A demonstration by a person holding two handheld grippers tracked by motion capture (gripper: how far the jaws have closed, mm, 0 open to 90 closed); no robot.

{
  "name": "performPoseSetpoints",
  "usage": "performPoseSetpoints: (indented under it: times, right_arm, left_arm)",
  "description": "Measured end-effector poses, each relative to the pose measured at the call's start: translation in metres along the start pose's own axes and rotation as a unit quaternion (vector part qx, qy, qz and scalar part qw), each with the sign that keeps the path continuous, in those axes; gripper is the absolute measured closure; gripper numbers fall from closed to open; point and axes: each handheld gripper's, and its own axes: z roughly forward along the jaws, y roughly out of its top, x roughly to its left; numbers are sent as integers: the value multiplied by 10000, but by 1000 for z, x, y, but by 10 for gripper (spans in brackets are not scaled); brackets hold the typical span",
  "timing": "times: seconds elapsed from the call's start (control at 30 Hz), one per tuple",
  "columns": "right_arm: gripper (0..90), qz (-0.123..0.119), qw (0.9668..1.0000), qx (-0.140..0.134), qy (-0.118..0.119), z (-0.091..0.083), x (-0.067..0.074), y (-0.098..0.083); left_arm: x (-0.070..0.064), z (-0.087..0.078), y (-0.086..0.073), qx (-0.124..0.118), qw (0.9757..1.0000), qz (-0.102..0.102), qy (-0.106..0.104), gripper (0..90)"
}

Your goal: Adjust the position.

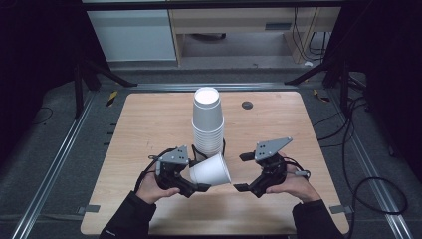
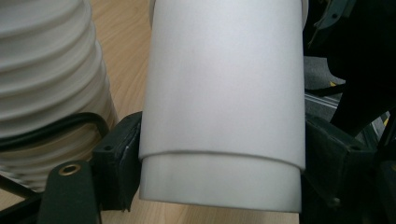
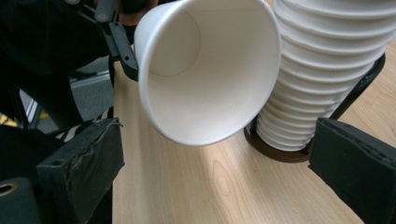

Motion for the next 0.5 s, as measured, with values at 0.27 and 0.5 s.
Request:
performPoseSetpoints:
  times: [0.27,0.5]
  right_arm:
    - [33,268,9995,-168,-88,3,-1,-7]
    - [32,328,9993,-166,-30,9,-1,-10]
  left_arm:
    - [-3,5,1,-269,9996,108,19,213]
    - [-6,11,1,-323,9991,261,-36,213]
